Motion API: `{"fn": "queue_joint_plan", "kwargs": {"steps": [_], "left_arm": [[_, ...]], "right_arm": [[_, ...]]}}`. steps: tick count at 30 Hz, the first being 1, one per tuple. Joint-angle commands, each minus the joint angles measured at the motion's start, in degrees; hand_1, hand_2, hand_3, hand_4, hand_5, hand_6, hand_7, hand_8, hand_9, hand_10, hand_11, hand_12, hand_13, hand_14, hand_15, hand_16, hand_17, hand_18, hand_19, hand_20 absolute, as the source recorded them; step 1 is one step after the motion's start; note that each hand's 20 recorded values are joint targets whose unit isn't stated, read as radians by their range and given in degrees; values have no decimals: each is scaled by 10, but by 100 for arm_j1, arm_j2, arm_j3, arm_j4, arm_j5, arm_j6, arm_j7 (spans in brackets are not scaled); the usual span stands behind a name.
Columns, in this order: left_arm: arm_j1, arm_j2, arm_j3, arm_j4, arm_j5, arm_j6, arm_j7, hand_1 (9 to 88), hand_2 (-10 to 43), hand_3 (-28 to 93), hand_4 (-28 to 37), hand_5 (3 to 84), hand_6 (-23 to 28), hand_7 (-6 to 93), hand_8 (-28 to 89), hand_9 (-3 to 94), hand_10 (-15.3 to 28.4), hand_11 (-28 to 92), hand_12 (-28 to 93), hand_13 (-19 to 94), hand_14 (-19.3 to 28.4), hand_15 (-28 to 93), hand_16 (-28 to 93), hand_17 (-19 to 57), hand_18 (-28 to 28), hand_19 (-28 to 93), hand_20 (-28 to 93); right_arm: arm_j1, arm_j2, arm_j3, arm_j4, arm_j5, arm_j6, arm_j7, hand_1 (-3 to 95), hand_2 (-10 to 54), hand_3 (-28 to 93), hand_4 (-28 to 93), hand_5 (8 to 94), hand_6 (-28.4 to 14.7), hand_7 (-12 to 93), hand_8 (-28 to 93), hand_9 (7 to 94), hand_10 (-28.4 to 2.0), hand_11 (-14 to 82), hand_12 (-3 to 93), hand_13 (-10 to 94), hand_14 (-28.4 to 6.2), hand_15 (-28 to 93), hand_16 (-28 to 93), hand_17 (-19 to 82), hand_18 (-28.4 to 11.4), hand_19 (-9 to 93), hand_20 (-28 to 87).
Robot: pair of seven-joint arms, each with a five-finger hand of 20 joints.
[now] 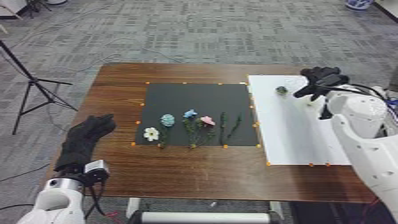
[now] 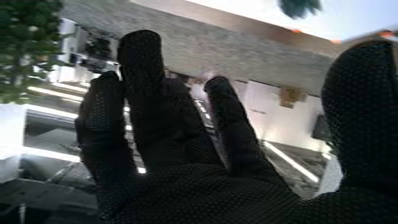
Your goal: Arrange flowers
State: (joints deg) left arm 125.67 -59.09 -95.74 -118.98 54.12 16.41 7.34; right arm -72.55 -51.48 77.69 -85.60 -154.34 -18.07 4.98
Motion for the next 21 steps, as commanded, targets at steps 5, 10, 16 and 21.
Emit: {"fn": "queue_joint_plan", "kwargs": {"steps": [5, 10, 16, 21], "left_arm": [[62, -44, -5, -62, 33, -1, -27, 240, 129, 674, -282, 515, 17, 178, -72, 496, 139, 224, 133, 376, 176, 216, -10, 38, 91, 67, 131], [75, -54, -6, -65, 22, -21, -19, 240, 129, 674, -282, 514, 17, 177, -73, 497, 139, 224, 133, 377, 176, 217, -9, 38, 92, 67, 131], [83, -51, -25, -69, 23, -29, -32, 239, 129, 675, -281, 515, 17, 176, -73, 497, 139, 224, 132, 376, 176, 216, -9, 39, 92, 66, 130], [83, -57, -24, -71, 18, -33, -16, 240, 129, 673, -282, 515, 17, 176, -73, 497, 139, 225, 133, 376, 176, 216, -9, 39, 91, 66, 130]], "right_arm": [[-302, -94, 287, 369, -382, -154, 47, 225, -95, 741, -244, 343, -47, 132, -76, 379, -174, 59, 179, 493, -181, 597, 266, 243, -260, 732, 557], [-388, -196, 259, 529, -390, 15, 86, 228, -95, 741, -244, 350, -44, 140, -76, 392, -169, 70, 181, 505, -176, 601, 267, 249, -259, 734, 556], [-485, -211, 8, 704, -359, 870, 266, 272, -95, 742, -250, 432, -24, 181, -99, 521, -153, 132, 172, 575, -154, 607, 281, 274, -245, 737, 543], [-446, -140, -224, 830, -238, 1561, 365, 386, -95, 731, -260, 595, 18, 236, -133, 701, -120, 178, 166, 658, -125, 611, 312, 318, -233, 757, 536]]}}
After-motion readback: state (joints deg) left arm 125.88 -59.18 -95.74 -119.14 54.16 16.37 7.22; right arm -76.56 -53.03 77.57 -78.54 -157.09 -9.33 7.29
